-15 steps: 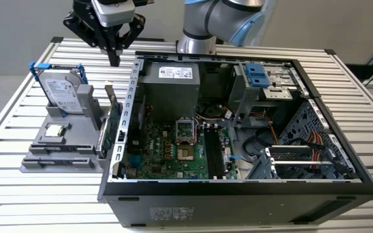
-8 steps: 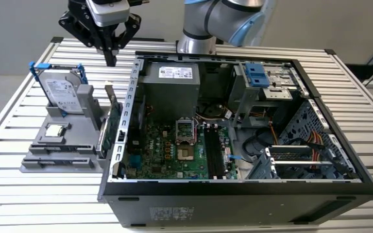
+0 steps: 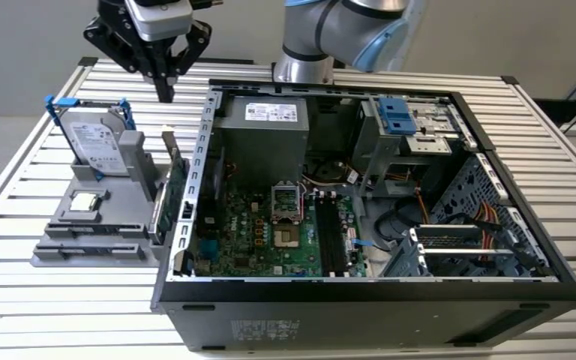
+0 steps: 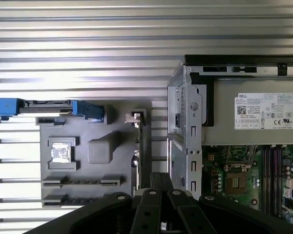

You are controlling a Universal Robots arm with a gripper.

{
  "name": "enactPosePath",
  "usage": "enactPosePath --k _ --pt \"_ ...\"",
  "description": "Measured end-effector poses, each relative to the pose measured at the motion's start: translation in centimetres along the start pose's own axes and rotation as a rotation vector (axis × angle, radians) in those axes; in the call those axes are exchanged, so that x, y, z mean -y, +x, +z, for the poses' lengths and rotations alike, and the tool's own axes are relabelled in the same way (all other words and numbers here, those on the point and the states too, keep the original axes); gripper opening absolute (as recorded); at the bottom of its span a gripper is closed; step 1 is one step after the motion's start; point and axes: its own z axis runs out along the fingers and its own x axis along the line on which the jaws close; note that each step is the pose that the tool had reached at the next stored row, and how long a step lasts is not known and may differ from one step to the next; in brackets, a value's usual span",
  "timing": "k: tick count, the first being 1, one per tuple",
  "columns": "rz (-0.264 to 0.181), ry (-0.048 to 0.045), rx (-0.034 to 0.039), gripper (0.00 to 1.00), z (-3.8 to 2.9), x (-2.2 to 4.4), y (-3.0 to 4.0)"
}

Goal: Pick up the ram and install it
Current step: 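Reach for the ram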

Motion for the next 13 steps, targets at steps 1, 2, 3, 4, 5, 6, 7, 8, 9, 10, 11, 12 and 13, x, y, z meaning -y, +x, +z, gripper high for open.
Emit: enactPosePath --k 1,2,3,4,5,6,7,8,9,10,11,12,13 --pt "0.0 0.0001 -0.0005 0.0 0.0 0.0 0.07" --pt "0.0 0.0001 -0.0009 0.0 0.0 0.0 0.15" --pt "0.0 0.0 -0.0013 0.0 0.0 0.0 0.23" --pt "0.0 0.0 -0.0017 0.0 0.0 0.0 0.31" --pt "0.0 0.0001 -0.0021 0.0 0.0 0.01 0.38" --pt "0.0 0.0001 -0.0026 0.0 -0.01 0.01 0.45" --pt "0.0 0.0001 -0.003 0.0 -0.01 0.01 0.54" --pt "0.0 0.0001 -0.0035 0.0 -0.01 0.01 0.64" --pt "0.0 0.0001 -0.0038 0.0 -0.01 0.01 0.73" --pt "0.0 0.0001 -0.0042 0.0 -0.01 0.02 0.83" --pt "0.0 0.0002 -0.0046 0.0 -0.01 0.02 0.92" --pt "0.0 0.0002 -0.005 0.0 -0.02 0.02 1.02" --pt "0.0 0.0003 -0.0053 0.0 -0.02 0.02 1.13"
